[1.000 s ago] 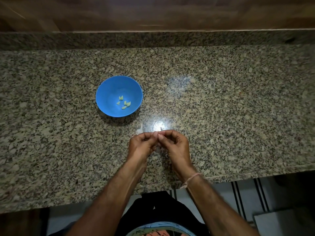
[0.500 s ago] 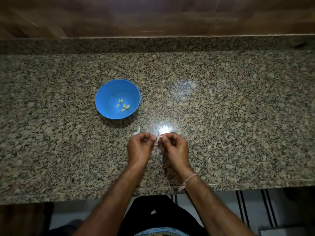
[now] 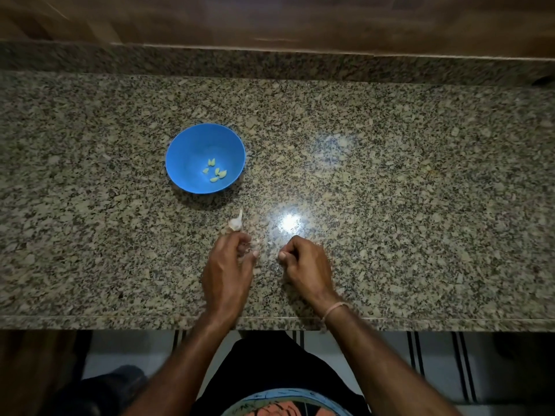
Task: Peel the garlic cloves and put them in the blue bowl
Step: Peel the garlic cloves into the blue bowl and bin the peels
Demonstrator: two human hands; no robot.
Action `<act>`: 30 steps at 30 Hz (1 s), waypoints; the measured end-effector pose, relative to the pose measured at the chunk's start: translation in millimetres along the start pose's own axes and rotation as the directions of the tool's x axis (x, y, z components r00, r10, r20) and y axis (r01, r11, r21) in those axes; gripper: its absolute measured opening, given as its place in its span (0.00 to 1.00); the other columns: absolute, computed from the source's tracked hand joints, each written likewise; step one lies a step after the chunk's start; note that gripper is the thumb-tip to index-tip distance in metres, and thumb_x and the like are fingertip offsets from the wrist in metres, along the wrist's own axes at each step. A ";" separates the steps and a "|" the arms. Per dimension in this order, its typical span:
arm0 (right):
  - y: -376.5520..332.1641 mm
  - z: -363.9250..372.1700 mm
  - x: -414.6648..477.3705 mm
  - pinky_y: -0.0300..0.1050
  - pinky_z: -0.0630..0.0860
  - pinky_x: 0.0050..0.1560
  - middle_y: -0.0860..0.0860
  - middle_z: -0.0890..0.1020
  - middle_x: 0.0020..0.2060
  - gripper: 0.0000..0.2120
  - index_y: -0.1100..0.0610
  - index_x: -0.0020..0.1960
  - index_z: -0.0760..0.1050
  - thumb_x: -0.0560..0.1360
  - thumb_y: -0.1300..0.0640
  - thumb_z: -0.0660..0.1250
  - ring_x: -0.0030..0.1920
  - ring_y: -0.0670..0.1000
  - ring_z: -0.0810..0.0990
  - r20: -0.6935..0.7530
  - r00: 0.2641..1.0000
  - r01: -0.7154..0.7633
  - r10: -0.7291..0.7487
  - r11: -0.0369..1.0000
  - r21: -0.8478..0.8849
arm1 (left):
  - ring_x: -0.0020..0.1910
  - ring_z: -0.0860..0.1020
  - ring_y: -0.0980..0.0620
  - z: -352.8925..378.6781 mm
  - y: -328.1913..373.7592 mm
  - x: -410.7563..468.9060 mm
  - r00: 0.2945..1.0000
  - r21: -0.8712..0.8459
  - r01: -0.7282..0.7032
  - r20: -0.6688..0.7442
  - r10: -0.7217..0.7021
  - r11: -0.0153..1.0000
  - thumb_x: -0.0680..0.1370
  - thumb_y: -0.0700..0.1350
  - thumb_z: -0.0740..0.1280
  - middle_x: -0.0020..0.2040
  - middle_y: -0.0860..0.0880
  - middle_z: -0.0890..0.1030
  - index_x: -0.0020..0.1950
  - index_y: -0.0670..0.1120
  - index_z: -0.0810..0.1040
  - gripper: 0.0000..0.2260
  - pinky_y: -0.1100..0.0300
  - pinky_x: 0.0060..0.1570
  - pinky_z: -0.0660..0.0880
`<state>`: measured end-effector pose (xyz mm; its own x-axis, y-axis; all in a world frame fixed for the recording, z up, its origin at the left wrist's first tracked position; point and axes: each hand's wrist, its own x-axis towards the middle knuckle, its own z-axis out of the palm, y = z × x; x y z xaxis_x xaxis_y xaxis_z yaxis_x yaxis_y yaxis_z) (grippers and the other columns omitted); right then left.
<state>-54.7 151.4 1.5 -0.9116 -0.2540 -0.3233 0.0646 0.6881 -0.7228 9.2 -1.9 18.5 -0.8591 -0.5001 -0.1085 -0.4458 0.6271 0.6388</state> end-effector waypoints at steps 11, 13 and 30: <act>-6.2 1.6 8.9 0.35 0.71 0.37 0.44 0.81 0.37 0.07 0.54 0.45 0.78 0.81 0.56 0.71 0.37 0.40 0.79 0.005 1.000 -0.011 0.011 0.993 -0.119 | 0.52 0.77 0.52 4.0 -31.8 -11.7 0.991 0.054 -0.032 0.131 0.025 0.998 0.76 0.51 0.77 0.53 0.55 0.73 0.55 0.57 0.71 0.16 0.56 0.39 0.71; -9.5 2.3 11.3 0.39 0.75 0.38 0.45 0.81 0.38 0.08 0.54 0.44 0.77 0.81 0.56 0.71 0.38 0.42 0.79 0.000 1.000 -0.018 0.018 0.989 -0.145 | 0.52 0.76 0.52 3.7 -32.3 -11.7 0.991 0.072 -0.039 0.131 0.029 0.997 0.76 0.51 0.77 0.53 0.55 0.73 0.54 0.56 0.71 0.16 0.57 0.39 0.69; -18.0 18.2 11.9 0.48 0.81 0.46 0.49 0.83 0.42 0.05 0.55 0.47 0.78 0.80 0.56 0.72 0.43 0.51 0.83 -0.115 0.991 -0.101 0.072 0.958 -0.267 | 0.50 0.71 0.54 -0.6 -31.4 -14.3 0.984 0.110 -0.066 0.173 0.046 0.992 0.79 0.52 0.74 0.53 0.56 0.69 0.54 0.55 0.71 0.13 0.57 0.40 0.66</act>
<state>-59.3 123.6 -0.5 -0.9452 -0.1236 -0.3022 0.0456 0.8665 -0.4970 35.7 -14.7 0.5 -0.9093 -0.3596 -0.2095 -0.4133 0.7207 0.5566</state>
